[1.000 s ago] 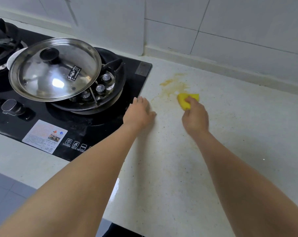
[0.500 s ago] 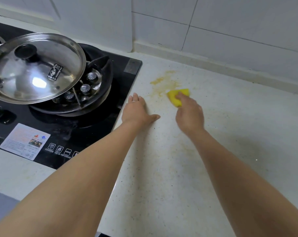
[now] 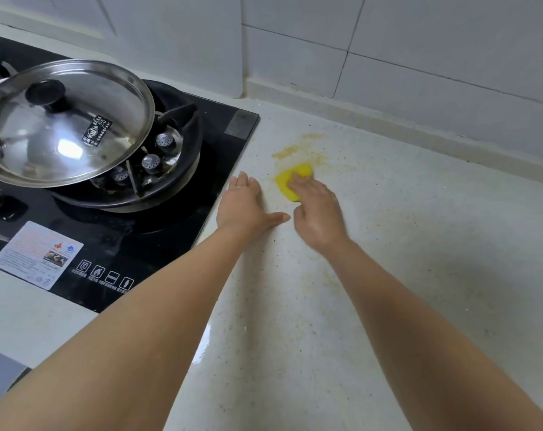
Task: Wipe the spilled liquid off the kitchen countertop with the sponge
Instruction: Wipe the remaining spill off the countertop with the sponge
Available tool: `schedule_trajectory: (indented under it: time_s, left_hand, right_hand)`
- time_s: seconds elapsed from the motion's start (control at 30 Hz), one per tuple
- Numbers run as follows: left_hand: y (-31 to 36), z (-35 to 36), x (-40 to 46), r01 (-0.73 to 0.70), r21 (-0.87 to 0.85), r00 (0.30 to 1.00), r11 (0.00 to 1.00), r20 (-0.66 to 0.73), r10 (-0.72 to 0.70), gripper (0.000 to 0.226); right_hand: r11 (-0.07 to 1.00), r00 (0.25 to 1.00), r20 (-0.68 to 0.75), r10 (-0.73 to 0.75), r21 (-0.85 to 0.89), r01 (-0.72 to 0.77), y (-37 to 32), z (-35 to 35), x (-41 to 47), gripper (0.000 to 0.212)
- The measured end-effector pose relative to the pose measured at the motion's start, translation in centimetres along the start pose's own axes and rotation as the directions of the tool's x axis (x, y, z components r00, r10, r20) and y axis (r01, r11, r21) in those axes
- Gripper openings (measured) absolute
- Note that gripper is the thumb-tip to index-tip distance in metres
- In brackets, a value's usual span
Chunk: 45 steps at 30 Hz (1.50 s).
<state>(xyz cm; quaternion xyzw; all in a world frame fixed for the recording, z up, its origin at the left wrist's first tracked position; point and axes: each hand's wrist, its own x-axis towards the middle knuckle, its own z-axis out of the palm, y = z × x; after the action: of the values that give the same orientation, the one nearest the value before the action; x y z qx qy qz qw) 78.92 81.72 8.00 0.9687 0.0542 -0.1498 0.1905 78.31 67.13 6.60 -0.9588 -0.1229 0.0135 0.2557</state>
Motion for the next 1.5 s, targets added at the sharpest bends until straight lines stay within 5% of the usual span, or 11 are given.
schedule_trajectory:
  time_s: [0.17,0.3,0.47,0.63,0.8,1.0,1.13,1.3,1.43,1.5]
  left_hand:
    - [0.3,-0.3,0.1,0.024,0.011,1.0,1.0,0.008,-0.024,0.096]
    - [0.7,-0.4,0.2,0.048,-0.004,0.998,0.999,0.028,-0.048,0.103]
    - [0.7,-0.6,0.3,0.039,0.019,0.998,0.999,0.045,-0.04,0.105]
    - [0.8,-0.9,0.3,0.04,0.01,0.998,0.999,0.052,-0.04,0.108]
    - [1.0,-1.0,0.3,0.056,0.039,0.997,0.998,0.056,-0.059,0.104]
    - [1.2,-1.1,0.1,0.052,0.004,0.998,0.999,0.046,-0.052,0.095]
    - [1.0,-1.0,0.1,0.051,-0.022,0.998,0.998,0.041,-0.05,0.095]
    - [1.1,-0.9,0.1,0.049,-0.022,0.998,0.999,0.051,-0.048,0.107]
    - [1.1,-0.9,0.1,0.042,-0.022,0.998,0.999,0.058,-0.04,0.106]
    - [0.9,-0.8,0.2,0.038,-0.022,0.998,0.999,0.045,-0.037,0.106]
  right_hand:
    - [0.961,0.951,-0.133,0.278,0.037,-0.276,2.6,-2.2,3.1,0.053]
    - [0.996,0.998,0.016,-0.058,0.074,0.057,1.7,-1.0,2.4,0.05]
    - [0.972,0.966,-0.104,0.236,0.04,-0.233,4.1,-3.0,6.3,0.054]
    - [0.993,1.0,-0.018,0.019,0.115,-0.017,3.6,-2.1,6.7,0.049]
    - [0.983,0.982,-0.045,0.181,0.025,-0.18,4.3,-3.2,10.1,0.055]
    - [0.987,0.999,0.037,-0.038,0.157,0.032,1.7,-0.8,9.3,0.042]
    - [0.988,0.99,-0.007,0.139,0.072,-0.139,2.8,-1.7,11.8,0.049]
    - [0.973,0.989,0.099,-0.114,0.211,0.091,0.4,-0.6,8.0,0.038]
    - [0.972,0.972,-0.073,0.221,0.098,-0.214,3.3,-2.5,9.2,0.046]
    - [0.972,0.98,-0.06,0.191,0.153,-0.18,1.9,-1.8,7.7,0.04]
